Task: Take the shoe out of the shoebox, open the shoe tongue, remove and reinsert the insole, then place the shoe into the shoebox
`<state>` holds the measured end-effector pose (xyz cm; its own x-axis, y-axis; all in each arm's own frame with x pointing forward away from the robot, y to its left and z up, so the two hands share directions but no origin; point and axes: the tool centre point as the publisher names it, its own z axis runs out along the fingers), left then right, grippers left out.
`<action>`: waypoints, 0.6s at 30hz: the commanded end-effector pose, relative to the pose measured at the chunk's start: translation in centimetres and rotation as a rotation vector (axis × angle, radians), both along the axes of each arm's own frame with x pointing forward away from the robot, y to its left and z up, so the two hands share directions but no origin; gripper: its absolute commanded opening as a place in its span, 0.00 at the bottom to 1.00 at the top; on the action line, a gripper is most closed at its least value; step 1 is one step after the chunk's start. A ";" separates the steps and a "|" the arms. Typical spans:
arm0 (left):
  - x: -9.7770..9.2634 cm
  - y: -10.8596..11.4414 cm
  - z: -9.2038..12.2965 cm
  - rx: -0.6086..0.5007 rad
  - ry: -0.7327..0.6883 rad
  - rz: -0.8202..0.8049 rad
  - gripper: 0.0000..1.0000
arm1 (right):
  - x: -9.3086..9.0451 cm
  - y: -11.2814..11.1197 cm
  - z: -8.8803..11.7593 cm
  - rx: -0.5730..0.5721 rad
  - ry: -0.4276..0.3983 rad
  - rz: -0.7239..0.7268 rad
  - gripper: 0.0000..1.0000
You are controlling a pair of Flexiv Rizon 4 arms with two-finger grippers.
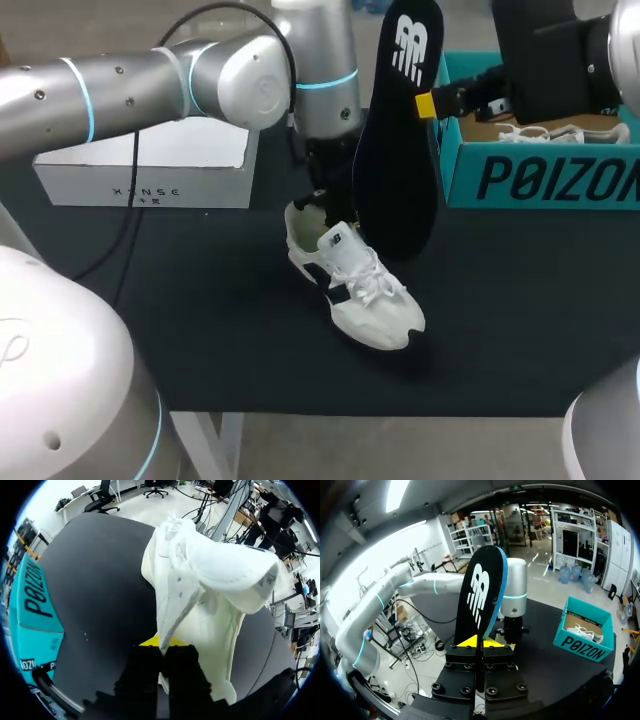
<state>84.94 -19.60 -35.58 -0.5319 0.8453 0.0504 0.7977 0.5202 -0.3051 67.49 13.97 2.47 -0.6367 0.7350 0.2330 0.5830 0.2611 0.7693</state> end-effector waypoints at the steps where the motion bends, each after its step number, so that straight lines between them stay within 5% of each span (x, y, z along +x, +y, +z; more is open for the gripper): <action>1: -0.6 -0.8 -0.2 0.015 -0.054 -0.369 0.00 | 0.4 0.4 0.1 -0.003 0.004 0.001 0.00; 10: -3.4 -2.7 -1.6 -0.011 -0.131 -0.540 0.00 | 0.4 0.4 0.1 -0.003 0.004 0.001 0.00; 18: -4.0 -4.4 -1.9 -0.012 -0.152 -0.609 0.00 | 0.4 0.4 0.1 -0.003 0.004 0.001 0.00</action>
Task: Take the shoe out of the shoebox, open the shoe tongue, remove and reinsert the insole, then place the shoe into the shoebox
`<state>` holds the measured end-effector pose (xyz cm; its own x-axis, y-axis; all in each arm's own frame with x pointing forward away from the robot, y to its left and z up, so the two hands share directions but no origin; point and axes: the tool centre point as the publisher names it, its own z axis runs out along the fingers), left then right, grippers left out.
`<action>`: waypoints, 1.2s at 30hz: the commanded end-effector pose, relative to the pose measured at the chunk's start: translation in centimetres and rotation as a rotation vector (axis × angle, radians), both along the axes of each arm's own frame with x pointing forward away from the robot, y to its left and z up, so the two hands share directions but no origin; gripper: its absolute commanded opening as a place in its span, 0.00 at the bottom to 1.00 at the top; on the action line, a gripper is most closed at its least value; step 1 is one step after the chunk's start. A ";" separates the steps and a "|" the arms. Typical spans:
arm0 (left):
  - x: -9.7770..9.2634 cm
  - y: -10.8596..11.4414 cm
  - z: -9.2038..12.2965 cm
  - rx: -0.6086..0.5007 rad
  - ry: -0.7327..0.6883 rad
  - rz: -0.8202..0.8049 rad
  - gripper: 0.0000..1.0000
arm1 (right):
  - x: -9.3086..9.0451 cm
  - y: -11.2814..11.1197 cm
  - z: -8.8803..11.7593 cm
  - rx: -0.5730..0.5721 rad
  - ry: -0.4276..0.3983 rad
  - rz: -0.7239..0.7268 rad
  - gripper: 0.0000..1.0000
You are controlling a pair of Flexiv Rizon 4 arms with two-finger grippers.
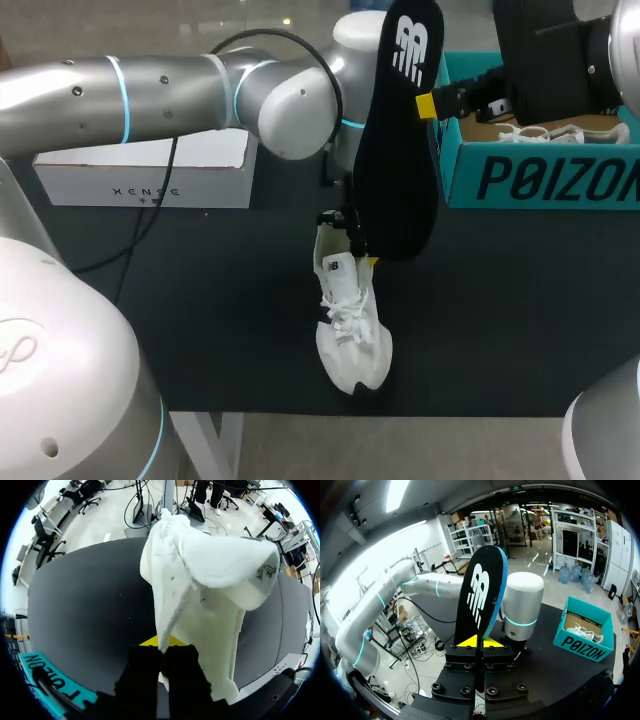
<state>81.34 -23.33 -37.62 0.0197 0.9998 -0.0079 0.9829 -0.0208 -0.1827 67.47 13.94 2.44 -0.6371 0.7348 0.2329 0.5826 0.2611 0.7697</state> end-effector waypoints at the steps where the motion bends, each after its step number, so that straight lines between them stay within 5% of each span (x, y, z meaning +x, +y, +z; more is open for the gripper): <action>1: -0.4 -0.8 0.1 0.008 -0.020 -0.028 0.00 | 0.4 0.4 0.1 -0.004 0.005 0.000 0.00; 18: -0.5 -2.0 -1.5 -0.024 -0.037 -0.090 0.00 | 0.4 0.4 0.1 -0.004 0.005 0.000 0.00; 19: -0.5 -2.0 -1.5 -0.027 -0.042 -0.091 0.11 | 0.4 0.4 0.1 -0.004 0.005 0.000 0.00; 20: -0.4 -2.0 -1.5 -0.051 -0.046 -0.086 0.47 | 0.4 0.4 0.1 -0.004 0.005 0.000 0.00; 21: -0.4 -2.0 -1.5 -0.046 -0.042 -0.092 1.00 | 0.4 0.4 0.1 -0.004 0.005 0.000 0.00; 27: -0.1 -2.3 0.5 -0.205 -0.007 -0.010 1.00 | 0.4 0.4 0.1 -0.004 0.005 0.000 0.00; 36: 2.8 -1.3 6.3 -0.613 0.255 0.243 1.00 | 0.4 0.4 0.1 -0.004 0.005 0.000 0.00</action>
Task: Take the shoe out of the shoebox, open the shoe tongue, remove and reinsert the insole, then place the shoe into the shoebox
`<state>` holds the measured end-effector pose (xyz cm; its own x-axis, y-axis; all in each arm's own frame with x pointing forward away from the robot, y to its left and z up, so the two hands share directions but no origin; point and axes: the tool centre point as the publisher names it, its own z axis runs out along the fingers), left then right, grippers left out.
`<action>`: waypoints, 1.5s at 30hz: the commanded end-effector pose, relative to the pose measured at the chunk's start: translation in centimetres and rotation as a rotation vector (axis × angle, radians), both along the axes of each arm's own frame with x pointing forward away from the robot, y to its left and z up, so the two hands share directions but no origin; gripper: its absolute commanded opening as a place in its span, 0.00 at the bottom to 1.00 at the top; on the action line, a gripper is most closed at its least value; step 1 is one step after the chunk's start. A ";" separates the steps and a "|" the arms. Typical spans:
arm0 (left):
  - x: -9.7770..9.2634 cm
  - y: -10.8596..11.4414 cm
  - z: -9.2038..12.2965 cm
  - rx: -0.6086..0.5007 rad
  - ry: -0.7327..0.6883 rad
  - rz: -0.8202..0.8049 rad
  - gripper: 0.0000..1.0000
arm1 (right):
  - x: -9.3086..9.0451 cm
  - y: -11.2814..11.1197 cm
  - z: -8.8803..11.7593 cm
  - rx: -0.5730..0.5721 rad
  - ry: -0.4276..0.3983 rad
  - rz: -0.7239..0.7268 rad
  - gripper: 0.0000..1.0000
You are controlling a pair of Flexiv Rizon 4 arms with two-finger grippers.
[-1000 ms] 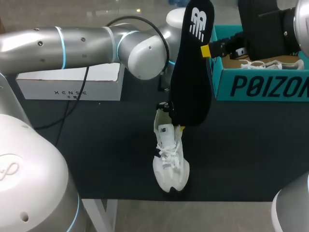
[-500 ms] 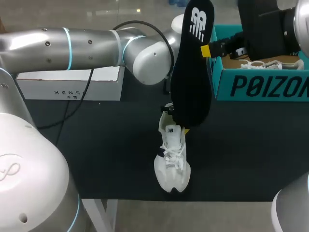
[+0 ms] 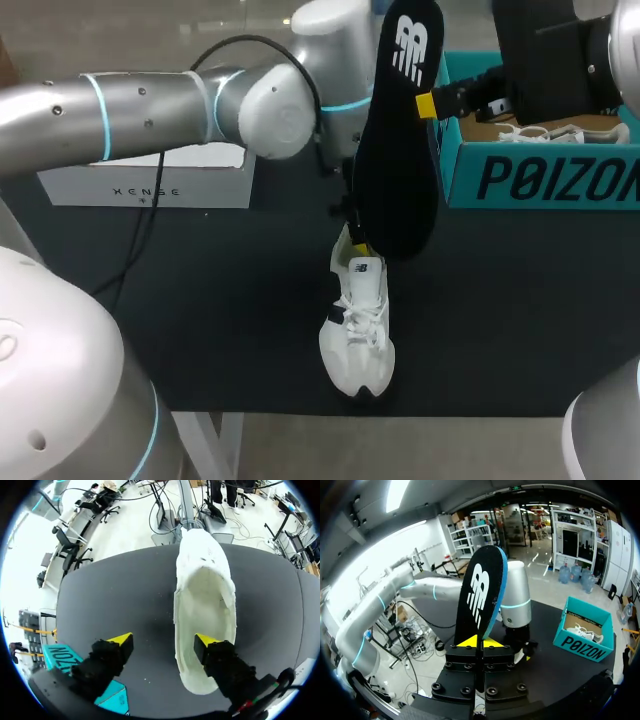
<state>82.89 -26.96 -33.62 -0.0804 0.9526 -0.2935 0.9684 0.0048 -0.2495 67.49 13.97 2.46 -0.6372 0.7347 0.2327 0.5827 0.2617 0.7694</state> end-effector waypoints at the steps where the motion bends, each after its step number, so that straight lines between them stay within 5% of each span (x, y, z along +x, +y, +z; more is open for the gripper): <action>1: 1.7 2.6 2.8 -0.389 0.240 0.168 1.00 | 0.4 0.4 0.1 -0.003 0.005 0.000 0.00; 8: 3.4 6.4 4.5 -0.845 0.477 0.382 1.00 | 0.4 0.4 0.1 -0.003 0.005 0.000 0.00; 10: 3.5 7.0 3.9 -0.932 0.436 0.422 1.00 | 0.4 0.4 0.1 -0.003 0.005 0.000 0.00; 16: 1.6 8.1 3.4 -1.094 0.362 0.434 1.00 | 0.4 0.4 0.1 -0.003 0.005 0.000 0.00; 20: -0.2 9.1 4.8 -1.243 0.371 0.440 1.00 | 0.4 0.4 0.1 -0.003 0.005 0.000 0.00; 25: -0.3 10.5 7.2 -1.420 0.399 0.510 1.00 | 0.4 0.4 0.1 -0.003 0.005 0.000 0.00; 35: 0.6 10.9 11.1 -1.562 0.442 0.535 1.00 | 0.4 0.4 0.1 -0.003 0.005 0.000 0.00; 45: -0.1 7.8 13.2 -1.557 0.412 0.477 1.00 | 0.4 0.4 0.1 -0.003 0.005 0.000 0.00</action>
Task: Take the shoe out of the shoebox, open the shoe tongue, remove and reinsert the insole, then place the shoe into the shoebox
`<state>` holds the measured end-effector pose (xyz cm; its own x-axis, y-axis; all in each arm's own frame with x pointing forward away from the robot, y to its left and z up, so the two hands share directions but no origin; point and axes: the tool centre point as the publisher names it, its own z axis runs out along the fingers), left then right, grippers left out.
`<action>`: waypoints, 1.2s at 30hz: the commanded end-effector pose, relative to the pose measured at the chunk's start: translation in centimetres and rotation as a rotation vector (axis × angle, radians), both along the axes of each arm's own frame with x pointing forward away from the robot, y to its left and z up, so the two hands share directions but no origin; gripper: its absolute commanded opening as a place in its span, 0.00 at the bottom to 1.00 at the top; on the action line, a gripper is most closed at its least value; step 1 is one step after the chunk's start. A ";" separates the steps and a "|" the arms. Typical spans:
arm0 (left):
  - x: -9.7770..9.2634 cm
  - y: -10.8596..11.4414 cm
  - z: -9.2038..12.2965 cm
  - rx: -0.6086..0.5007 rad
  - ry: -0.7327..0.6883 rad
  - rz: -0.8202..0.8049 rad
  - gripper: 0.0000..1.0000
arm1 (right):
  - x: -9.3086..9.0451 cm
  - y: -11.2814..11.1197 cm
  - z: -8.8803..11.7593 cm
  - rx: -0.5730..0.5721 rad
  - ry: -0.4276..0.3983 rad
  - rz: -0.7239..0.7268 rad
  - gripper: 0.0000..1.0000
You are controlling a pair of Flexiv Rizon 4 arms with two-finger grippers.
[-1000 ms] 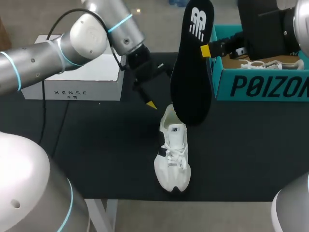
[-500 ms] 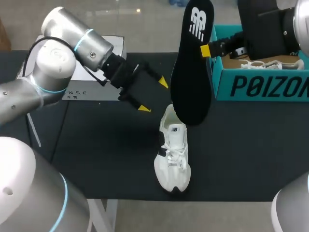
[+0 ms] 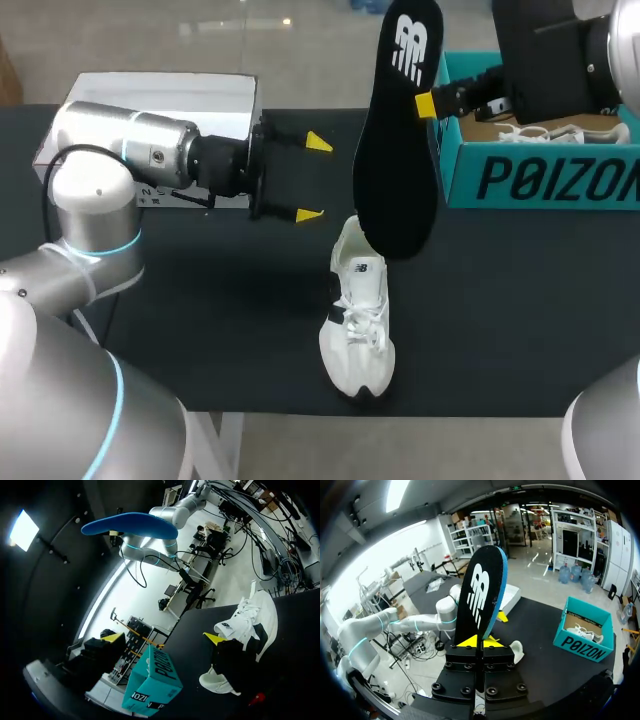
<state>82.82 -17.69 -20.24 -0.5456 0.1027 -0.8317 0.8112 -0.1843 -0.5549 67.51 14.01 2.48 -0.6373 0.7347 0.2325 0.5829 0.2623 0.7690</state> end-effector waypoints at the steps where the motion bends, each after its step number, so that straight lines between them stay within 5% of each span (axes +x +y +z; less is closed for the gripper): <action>1: -0.2 -1.8 0.1 -0.395 0.051 0.214 1.00 | 0.3 0.3 0.0 -0.003 0.004 0.000 0.00; 11: -1.5 -3.6 2.0 -0.350 -0.031 0.152 1.00 | 0.3 0.3 0.0 -0.003 0.004 0.000 0.00; 30: -2.1 -4.9 2.0 -0.242 -0.230 0.155 1.00 | 0.3 0.3 0.0 -0.003 0.004 0.000 0.00; 36: -1.9 -4.7 2.4 -0.248 -0.186 0.152 1.00 | 0.3 0.3 0.0 -0.003 0.004 0.000 0.00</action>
<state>81.06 -22.32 -17.93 -0.3766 -0.1838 -0.9080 0.9220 -0.1698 -0.3480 67.52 14.02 2.49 -0.6373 0.7347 0.2324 0.5830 0.2625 0.7689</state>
